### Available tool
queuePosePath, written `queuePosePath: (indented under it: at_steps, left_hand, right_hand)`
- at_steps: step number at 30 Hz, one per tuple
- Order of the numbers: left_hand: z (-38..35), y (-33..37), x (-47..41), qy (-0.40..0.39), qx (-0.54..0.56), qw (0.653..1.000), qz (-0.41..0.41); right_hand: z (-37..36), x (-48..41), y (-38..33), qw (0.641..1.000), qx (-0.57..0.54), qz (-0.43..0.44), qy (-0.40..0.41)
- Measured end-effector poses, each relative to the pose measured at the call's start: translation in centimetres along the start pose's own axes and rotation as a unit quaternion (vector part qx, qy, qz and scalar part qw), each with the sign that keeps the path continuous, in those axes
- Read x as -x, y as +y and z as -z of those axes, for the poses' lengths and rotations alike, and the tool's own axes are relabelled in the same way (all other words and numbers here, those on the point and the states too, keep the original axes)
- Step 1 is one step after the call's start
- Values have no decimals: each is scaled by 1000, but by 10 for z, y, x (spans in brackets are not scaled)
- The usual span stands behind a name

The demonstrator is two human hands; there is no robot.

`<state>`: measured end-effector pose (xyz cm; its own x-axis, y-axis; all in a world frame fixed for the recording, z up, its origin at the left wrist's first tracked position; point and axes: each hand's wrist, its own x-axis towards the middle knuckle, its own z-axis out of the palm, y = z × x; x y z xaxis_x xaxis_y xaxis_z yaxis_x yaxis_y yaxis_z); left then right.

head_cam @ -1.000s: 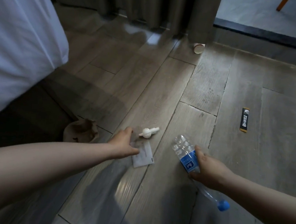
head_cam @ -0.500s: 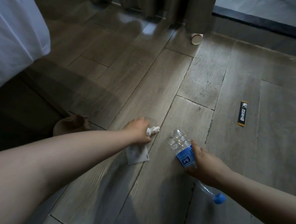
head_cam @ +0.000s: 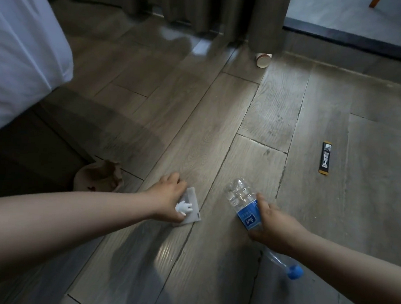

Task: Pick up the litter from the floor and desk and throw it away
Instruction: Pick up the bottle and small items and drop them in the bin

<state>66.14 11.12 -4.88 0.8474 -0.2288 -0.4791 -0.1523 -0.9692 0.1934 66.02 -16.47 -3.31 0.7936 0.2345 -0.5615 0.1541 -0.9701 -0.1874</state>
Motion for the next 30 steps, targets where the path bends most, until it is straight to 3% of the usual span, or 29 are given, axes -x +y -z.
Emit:
queuePosePath:
  at_steps: [5, 15, 21, 27, 30]
  left_hand:
    - [-7, 14, -2, -17, -29, 999, 30]
    - [-20, 12, 2, -1, 113, 992, 50]
    - [-5, -20, 23, 80, 175, 977, 96]
    - [19, -72, 56, 193, 168, 954, 155]
    - [26, -100, 70, 201, 146, 947, 204]
  right_hand:
    - [0, 2, 1, 1000, -10, -6, -7]
    - [1, 10, 1, 1000, -19, -2, -12]
    - [2, 17, -3, 1000, -18, 8, -12]
    - [3, 12, -30, 999, -16, 42, 8]
    - [3, 7, -46, 998, -20, 62, 14]
